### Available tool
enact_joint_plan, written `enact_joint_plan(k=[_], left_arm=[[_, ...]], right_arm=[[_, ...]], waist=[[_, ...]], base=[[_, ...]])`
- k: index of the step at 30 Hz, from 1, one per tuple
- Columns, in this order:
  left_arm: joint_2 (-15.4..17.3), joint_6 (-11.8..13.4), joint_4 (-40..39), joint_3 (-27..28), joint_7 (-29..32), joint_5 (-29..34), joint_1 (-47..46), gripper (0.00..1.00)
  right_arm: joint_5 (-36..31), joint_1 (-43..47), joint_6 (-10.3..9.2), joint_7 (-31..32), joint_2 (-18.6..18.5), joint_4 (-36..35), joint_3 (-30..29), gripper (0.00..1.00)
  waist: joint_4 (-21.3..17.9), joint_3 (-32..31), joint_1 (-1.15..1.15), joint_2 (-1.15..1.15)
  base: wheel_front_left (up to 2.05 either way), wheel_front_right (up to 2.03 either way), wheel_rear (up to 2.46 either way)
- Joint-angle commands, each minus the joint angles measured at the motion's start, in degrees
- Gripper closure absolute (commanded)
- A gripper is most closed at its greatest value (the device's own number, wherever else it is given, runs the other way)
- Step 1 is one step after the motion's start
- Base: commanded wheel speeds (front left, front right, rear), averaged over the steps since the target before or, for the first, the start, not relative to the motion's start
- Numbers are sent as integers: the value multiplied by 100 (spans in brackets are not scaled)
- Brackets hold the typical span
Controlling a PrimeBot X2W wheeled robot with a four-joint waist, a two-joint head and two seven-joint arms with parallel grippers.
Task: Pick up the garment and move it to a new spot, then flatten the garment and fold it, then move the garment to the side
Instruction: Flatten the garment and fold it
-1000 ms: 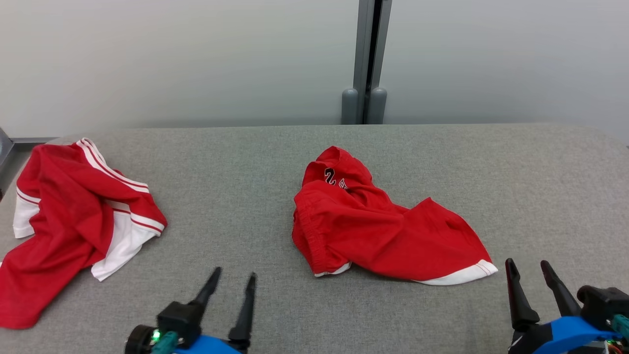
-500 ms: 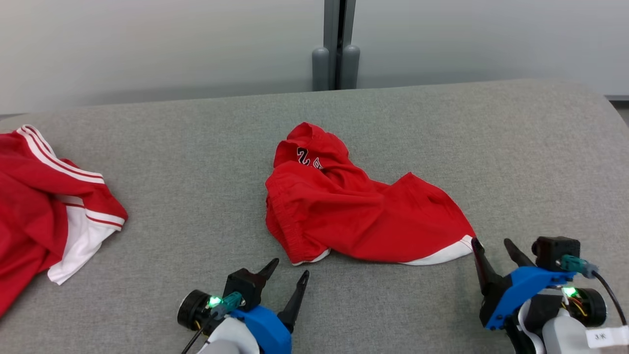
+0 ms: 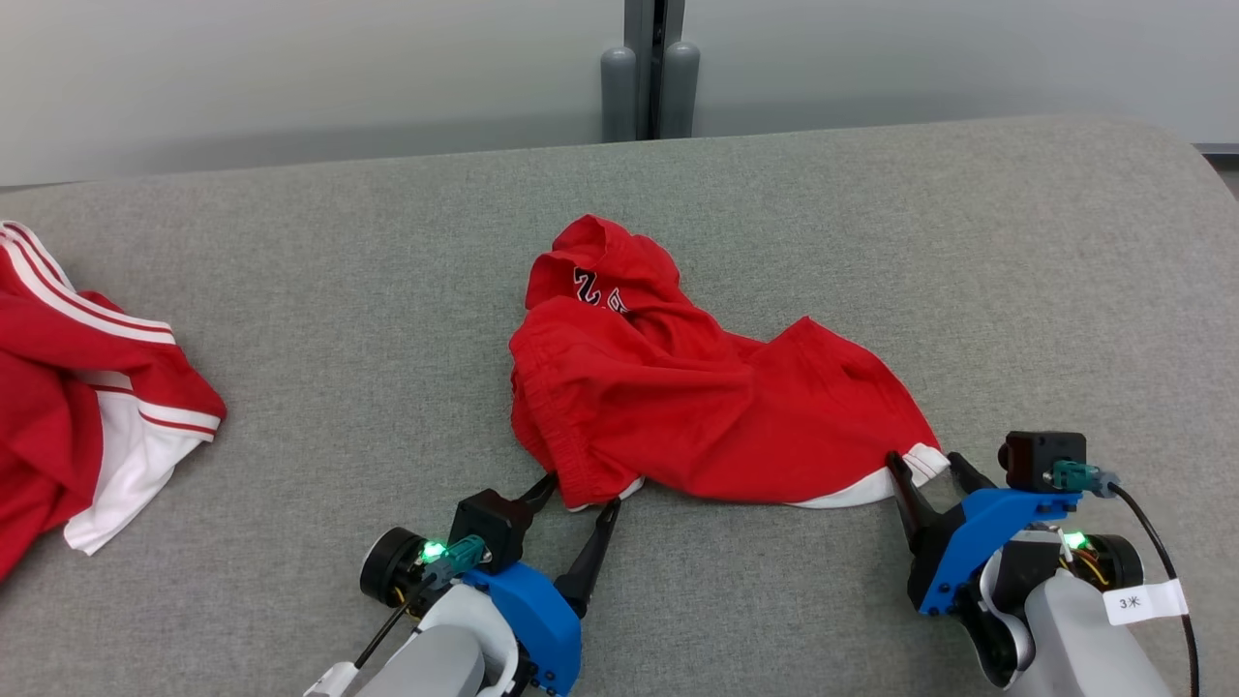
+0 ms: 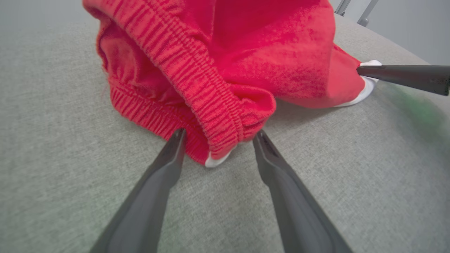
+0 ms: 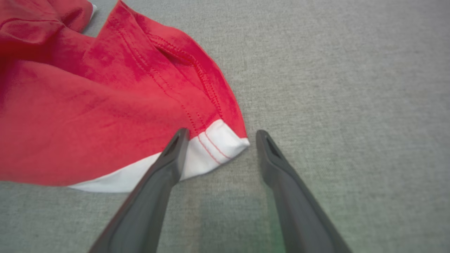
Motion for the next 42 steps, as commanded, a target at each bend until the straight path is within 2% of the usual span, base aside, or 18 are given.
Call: enact_joint_plan(k=[1,4,5,6,7,8,13,18,21,25,31,37,42], left_arm=[[17,-5,47,-58,-57,-49,-105,0],[19,-5,97,-133,-93,-108,-178,0],[24,-5,109,-153,-110,-127,-193,4],[21,-5,119,-188,-109,-134,-213,31],[14,-6,125,-223,-117,-153,-238,63],[6,-6,114,-258,-119,-178,-266,100],[27,-5,37,-331,-144,-239,-262,100],[125,-5,-403,-236,-152,-311,-191,100],[332,-5,-1136,10,-152,-217,8,100],[536,80,-1969,376,-153,-85,328,100],[780,123,-3026,624,-154,-105,692,100],[1056,107,-4254,853,222,-576,886,100],[1465,69,-5339,1076,1004,-1196,697,100]], right_arm=[[44,-140,3,-70,-16,123,32,0],[2,-267,3,-82,-12,357,136,0],[-12,-302,3,-36,-8,450,182,0],[-17,-337,3,-9,-5,540,215,14],[-41,-352,3,15,-1,609,253,63],[-67,-353,5,73,9,697,301,100],[-27,-360,3,-70,4,741,270,100],[247,-287,3,-394,-6,405,171,100],[929,-80,3,-470,-14,-257,231,100],[1219,288,2,-420,-208,-1280,157,100],[1742,922,3,87,-136,-3097,-126,100],[2211,1388,3,806,-34,-4788,-370,100],[2698,1389,3,1365,-12,-5815,-590,100]], waist=[[19,35,-1,-1],[41,96,-1,-1],[47,114,-1,-1],[60,134,-1,-1],[74,145,-1,-1],[88,151,-1,-1],[130,129,-1,-1],[158,-10,-1,-1],[147,-150,-1,-1],[137,-285,-1,-1],[136,-414,-1,-1],[108,-410,-1,-1],[69,-235,-1,-1]], base=[[0,0,0],[0,0,0],[0,0,0],[0,0,0],[0,0,0],[0,0,0],[0,0,0],[0,0,0],[0,0,0],[0,0,0],[0,0,0],[0,0,0],[0,0,0]])
